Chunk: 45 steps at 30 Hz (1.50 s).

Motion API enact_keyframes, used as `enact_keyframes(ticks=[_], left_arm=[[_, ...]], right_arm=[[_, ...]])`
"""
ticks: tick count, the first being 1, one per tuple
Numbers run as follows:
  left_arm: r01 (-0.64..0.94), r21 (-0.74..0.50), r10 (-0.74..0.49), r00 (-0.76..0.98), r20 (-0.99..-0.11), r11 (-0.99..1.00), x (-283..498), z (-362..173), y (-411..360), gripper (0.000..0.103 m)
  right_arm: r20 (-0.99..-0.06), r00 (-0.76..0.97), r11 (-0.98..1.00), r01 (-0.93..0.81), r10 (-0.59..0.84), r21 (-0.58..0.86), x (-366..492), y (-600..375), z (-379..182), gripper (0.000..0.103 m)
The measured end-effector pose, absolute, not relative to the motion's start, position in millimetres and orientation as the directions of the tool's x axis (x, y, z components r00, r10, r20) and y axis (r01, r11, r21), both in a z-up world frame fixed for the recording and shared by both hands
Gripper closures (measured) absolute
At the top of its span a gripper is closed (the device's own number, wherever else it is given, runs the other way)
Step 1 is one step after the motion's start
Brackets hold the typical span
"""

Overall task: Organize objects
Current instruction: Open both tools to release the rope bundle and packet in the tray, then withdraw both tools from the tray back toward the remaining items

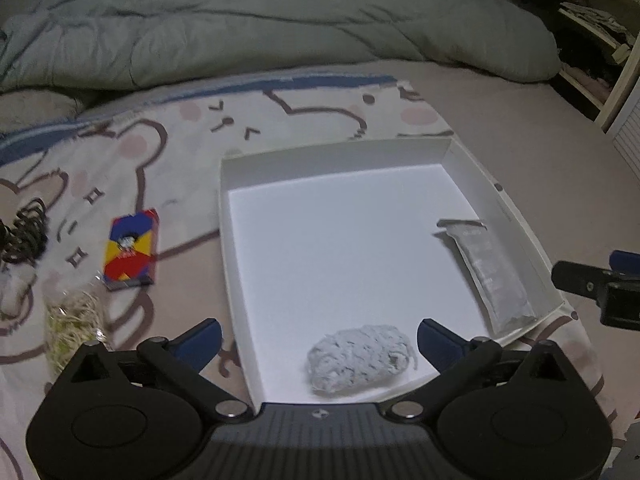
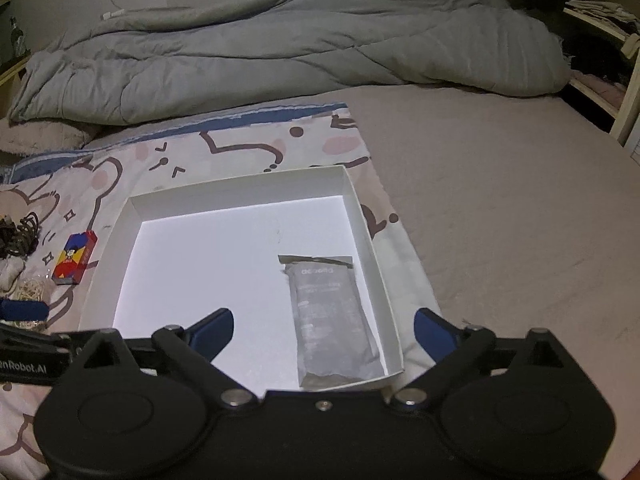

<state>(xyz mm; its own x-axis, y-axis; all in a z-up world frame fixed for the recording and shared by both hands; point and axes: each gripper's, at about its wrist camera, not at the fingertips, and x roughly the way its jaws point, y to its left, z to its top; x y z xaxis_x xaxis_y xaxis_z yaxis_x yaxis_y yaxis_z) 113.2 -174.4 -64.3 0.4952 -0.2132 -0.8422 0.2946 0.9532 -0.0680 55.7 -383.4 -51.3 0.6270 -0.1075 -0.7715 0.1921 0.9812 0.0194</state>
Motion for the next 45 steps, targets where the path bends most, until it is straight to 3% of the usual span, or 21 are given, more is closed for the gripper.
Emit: enact_keyframes(ticks=[24, 45], left_arm=[[0.313, -0.066, -0.243, 0.569, -0.786, 0.947, 96.2, -37.5, -134.5, 0.000], [0.242, -0.057, -0.201, 0.627, -0.752, 0.969, 106.3, -29.5, -81.3, 0.000]], right_arm=[[-0.721, 0.673, 0.966, 0.259, -0.164, 0.022, 6.7, -380.0, -33.4, 0.000], [-0.701, 0.704, 0.975, 0.215, -0.112, 0.060, 26.3, -352.4, -25.9, 0.000]])
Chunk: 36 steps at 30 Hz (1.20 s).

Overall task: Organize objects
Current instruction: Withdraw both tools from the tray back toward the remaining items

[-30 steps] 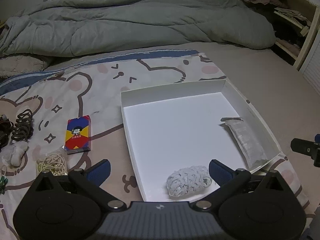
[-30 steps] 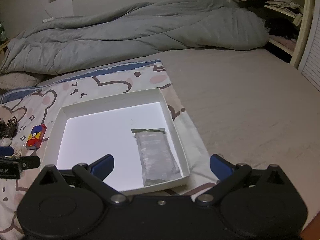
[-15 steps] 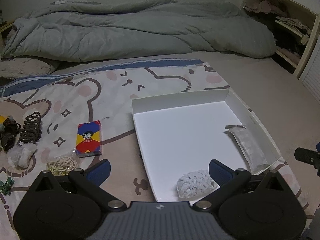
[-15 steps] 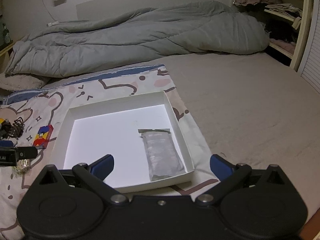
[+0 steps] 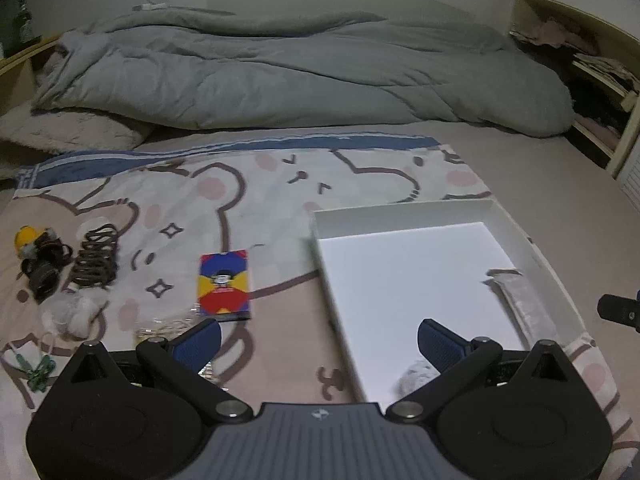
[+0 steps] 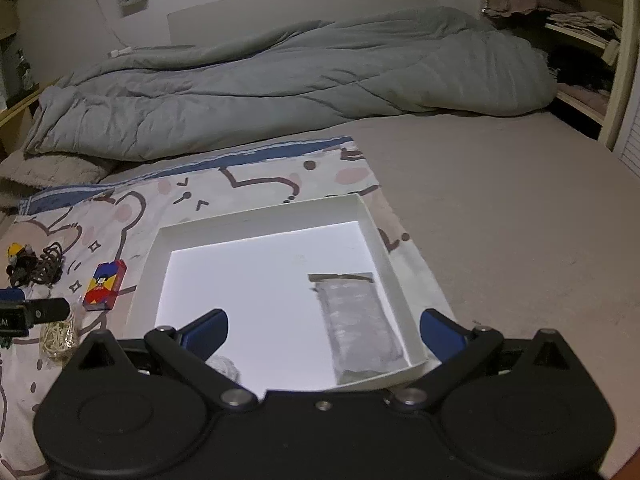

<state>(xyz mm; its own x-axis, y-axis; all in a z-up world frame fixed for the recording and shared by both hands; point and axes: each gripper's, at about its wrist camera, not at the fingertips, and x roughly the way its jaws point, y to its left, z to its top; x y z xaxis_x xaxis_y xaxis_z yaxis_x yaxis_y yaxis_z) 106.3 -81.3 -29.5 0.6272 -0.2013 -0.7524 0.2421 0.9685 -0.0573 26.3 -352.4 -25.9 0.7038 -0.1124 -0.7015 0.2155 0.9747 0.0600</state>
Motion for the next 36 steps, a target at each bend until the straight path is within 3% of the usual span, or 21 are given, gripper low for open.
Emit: enact_keyframes(ticks=[19, 36], left_arm=[[0.098, 0.008, -0.063, 0.698, -0.713, 0.995, 118.3, -20.7, 7.5, 0.000], [0.036, 0.021, -0.011, 0.725, -0.689, 0.999, 123.7, -30.6, 64.9, 0.000]], right_arm=[[-0.698, 0.717, 0.995, 0.072, -0.008, 0.063, 79.3, -279.1, -22.3, 0.000], [-0.675, 0.735, 0.997, -0.009, 0.060, 0.079, 109.9, -211.5, -20.5, 0.000]])
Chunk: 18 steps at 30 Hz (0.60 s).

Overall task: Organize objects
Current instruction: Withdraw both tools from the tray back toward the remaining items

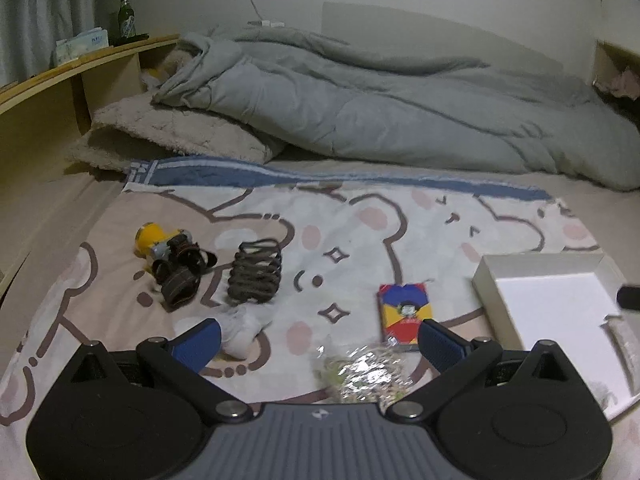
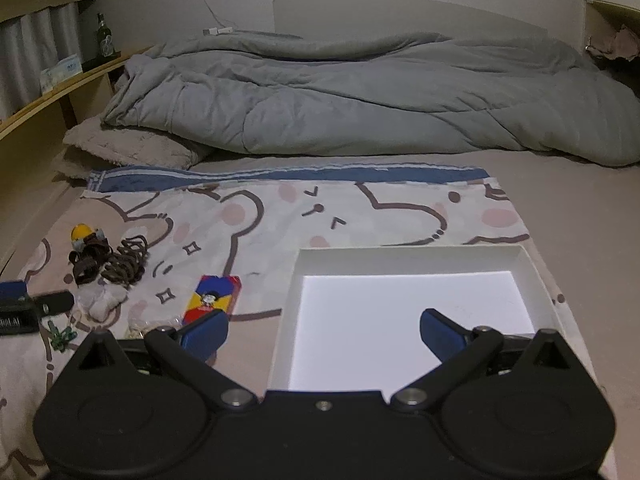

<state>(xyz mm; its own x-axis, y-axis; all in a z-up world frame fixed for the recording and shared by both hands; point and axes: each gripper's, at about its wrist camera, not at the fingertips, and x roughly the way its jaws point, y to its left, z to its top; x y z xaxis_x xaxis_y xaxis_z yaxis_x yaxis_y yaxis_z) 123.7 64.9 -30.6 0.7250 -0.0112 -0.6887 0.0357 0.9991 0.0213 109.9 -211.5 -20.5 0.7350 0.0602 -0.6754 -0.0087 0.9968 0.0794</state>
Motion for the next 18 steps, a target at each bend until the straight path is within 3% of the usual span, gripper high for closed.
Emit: enact_keyframes(ticks=[7, 18], left_arm=[[0.034, 0.023, -0.004, 0.637, -0.771, 0.999, 138.6, -57.5, 66.2, 0.000], [0.003, -0.029, -0.025, 0.567, -0.823, 1.000, 160.0, -89.3, 55.7, 0.000]], right_arm=[[-0.651, 0.757, 0.995, 0.004, 0.066, 0.104, 122.6, -194.0, -20.0, 0.000], [-0.625, 0.768, 0.988, -0.065, 0.139, 0.140, 144.9, -161.0, -23.6, 0.000]])
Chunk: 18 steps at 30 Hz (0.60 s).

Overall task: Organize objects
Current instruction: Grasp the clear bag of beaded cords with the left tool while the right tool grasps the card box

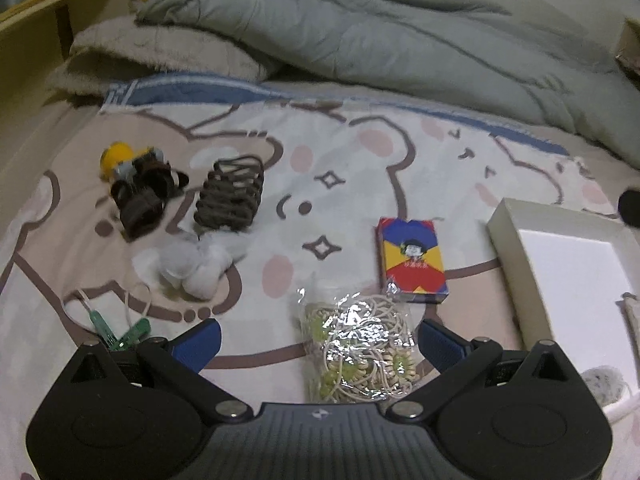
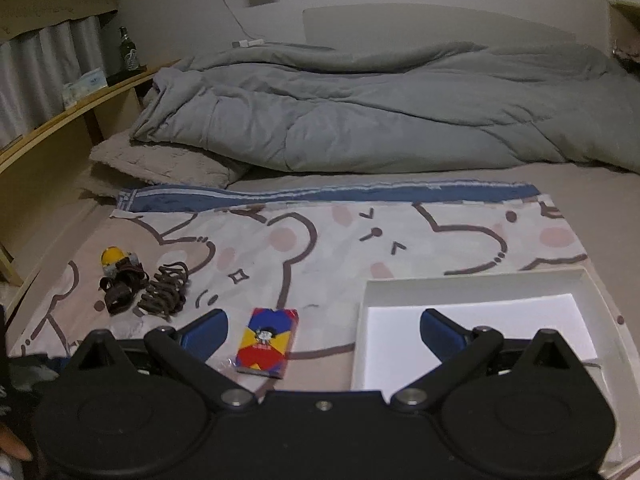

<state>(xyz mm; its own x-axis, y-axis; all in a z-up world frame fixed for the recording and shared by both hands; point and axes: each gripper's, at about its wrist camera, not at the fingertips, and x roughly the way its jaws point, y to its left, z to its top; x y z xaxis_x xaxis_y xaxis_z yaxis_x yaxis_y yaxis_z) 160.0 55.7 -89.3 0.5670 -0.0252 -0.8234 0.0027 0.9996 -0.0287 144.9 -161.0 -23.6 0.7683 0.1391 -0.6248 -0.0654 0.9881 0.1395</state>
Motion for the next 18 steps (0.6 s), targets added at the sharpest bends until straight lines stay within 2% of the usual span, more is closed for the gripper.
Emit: enact_keyframes(ticks=[4, 8, 13, 18], left_arm=[[0.014, 0.018, 0.008, 0.546, -0.838, 1.000, 169.9, -101.0, 43.6, 0.000], [0.018, 0.001, -0.009, 0.519, -0.855, 1.000, 177.9, -112.1, 34.3, 0.000], [0.006, -0.024, -0.024, 0.486, -0.874, 1.000, 184.9, -125.6, 24.9, 0.001], [0.006, -0.017, -0.018, 0.434, -0.901, 1.000, 190.8, -140.6, 21.2, 0.011]], right_arm=[[-0.594, 0.794, 0.992, -0.118, 0.125, 0.050, 150.1, -139.0, -28.0, 0.000], [-0.601, 0.790, 0.987, -0.159, 0.122, -0.009, 167.6, -123.8, -29.7, 0.000], [-0.644, 0.742, 0.981, -0.164, 0.189, 0.100, 200.7, -126.9, -43.2, 0.000], [-0.692, 0.697, 0.981, -0.098, 0.187, 0.167, 227.8, -125.1, -69.1, 0.000]])
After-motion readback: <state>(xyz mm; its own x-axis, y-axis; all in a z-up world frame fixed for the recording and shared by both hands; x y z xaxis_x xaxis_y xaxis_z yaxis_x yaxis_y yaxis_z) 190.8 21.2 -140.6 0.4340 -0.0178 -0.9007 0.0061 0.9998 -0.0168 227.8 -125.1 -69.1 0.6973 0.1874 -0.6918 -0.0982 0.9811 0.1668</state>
